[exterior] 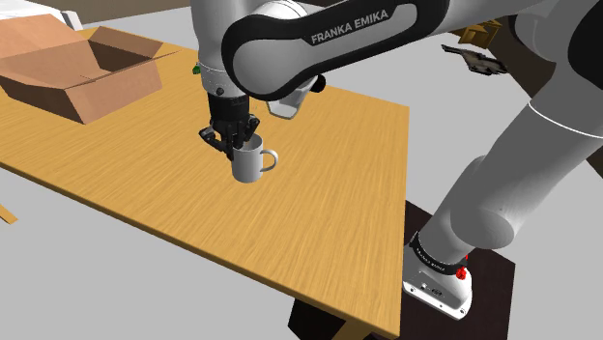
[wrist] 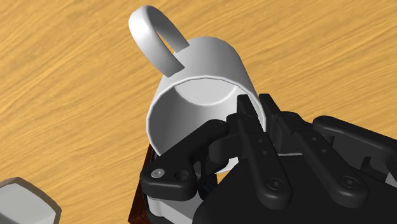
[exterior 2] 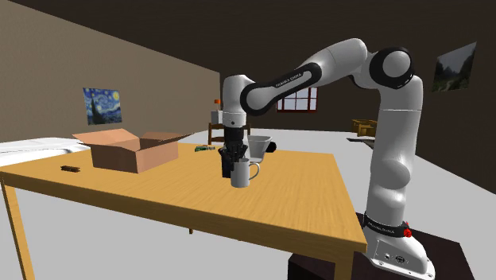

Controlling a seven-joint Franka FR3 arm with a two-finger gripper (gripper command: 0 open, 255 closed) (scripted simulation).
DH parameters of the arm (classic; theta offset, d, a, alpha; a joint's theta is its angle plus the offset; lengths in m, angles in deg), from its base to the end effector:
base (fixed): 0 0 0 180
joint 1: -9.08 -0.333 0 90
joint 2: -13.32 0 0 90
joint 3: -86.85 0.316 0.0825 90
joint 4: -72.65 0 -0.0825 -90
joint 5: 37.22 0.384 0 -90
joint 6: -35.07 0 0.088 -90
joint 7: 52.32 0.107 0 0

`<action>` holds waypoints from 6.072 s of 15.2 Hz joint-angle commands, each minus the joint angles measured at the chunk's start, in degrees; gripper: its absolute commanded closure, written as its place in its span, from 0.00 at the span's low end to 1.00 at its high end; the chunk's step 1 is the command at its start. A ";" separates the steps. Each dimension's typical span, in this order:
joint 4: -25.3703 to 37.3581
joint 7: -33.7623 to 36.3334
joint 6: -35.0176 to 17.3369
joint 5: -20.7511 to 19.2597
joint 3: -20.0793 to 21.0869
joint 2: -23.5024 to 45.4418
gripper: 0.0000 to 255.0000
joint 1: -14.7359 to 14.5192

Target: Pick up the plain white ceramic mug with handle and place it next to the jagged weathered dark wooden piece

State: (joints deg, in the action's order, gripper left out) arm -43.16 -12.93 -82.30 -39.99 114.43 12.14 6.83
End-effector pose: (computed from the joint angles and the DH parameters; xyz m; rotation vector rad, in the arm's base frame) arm 0.4803 0.2737 0.4617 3.1137 -0.2269 0.1053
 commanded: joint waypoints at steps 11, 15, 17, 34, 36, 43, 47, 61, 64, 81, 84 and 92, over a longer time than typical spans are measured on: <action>5.42 -0.89 6.73 0.90 -0.18 -1.52 1.00 0.10; 8.17 -1.13 9.76 1.09 -0.24 -1.84 1.00 0.14; 9.63 -1.23 11.29 1.14 -0.27 -1.92 1.00 0.15; 24.67 -1.19 24.77 0.37 -0.02 -0.15 1.00 0.01; 25.89 -1.13 25.73 0.24 0.04 0.14 1.00 -0.03; 20.58 -11.97 24.42 2.46 -5.89 -4.66 1.00 4.82; 19.18 -17.80 24.01 2.84 -9.22 -5.83 1.00 7.29; 23.11 -36.54 23.95 2.27 -19.72 -2.02 1.00 15.61; 25.84 -40.27 24.34 2.18 -21.68 0.29 1.00 17.39; 37.85 -53.94 23.41 3.08 -27.80 13.19 1.00 24.92; 34.59 -53.95 20.81 3.08 -27.80 12.53 1.00 24.91; 27.09 -53.98 14.27 3.08 -27.79 11.58 1.00 24.90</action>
State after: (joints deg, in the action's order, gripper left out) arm -15.09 -66.91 -67.05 -36.90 86.63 23.75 31.74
